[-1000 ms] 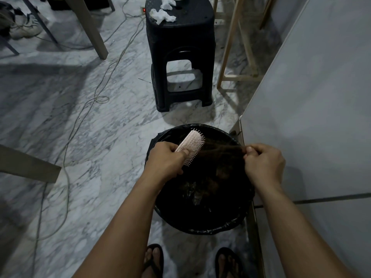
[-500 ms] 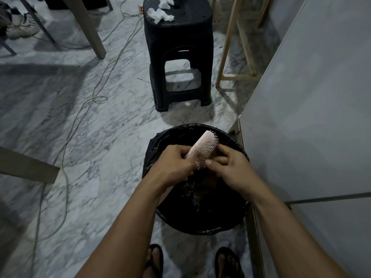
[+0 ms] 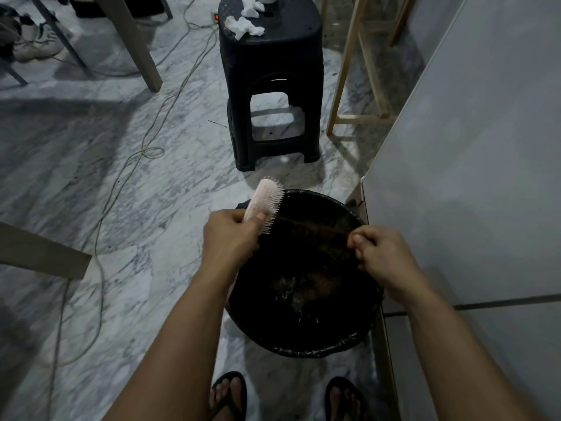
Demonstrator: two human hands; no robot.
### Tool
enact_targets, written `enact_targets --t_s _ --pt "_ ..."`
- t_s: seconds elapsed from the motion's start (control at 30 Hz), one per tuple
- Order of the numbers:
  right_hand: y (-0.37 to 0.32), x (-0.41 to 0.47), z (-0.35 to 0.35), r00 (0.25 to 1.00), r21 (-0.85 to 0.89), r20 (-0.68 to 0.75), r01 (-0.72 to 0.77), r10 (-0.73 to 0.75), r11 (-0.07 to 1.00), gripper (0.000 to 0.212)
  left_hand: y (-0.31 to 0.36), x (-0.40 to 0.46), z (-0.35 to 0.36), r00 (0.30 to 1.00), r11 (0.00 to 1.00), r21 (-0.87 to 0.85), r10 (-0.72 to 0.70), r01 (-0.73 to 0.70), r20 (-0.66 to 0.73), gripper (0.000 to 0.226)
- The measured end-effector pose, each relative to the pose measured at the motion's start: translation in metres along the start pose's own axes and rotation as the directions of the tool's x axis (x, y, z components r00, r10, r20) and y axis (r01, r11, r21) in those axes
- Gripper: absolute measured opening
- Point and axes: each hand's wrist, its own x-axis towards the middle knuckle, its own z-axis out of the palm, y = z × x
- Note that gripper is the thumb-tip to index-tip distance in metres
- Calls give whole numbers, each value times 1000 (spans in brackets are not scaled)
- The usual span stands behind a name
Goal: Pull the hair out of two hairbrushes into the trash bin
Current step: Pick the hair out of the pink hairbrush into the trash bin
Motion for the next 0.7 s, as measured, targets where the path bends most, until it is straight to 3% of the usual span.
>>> enact_targets --t_s 0.07,0.17,0.27,0.37,0.43,0.5,0.53,0.6,0.7 --pt "5 3 -5 995 8 -90 -33 34 999 28 1 1 -5 999 999 -19 -25 26 35 19" --pt "-2 2 3 1000 -17 16 -18 18 1000 31 0 -2 -1 991 999 -10 -49 50 123 17" --pt "-8 -4 10 994 -250 88 -46 70 967 29 -2 -3 2 984 996 -38 -67 74 163 21" --pt "-12 -11 6 971 -526 74 -154 226 837 20 -2 -4 2 984 998 -39 -45 53 174 24" --pt "-14 -12 6 955 -588 144 -128 260 799 54 0 -5 4 982 999 -22 -23 28 185 24" --pt "-20 -13 8 967 -439 207 -42 146 898 92 0 -6 6 980 1000 -6 -2 4 200 24" --pt "-24 -13 10 978 -286 199 -9 69 958 99 1 -7 7 977 1000 0 8 -9 211 24" --pt "-32 -15 15 977 78 215 -24 6 997 96 1 -9 11 971 999 3 32 -34 238 23" --pt "-37 -21 29 930 430 357 -77 -91 900 76 1 -12 16 956 996 -23 87 -84 279 19"
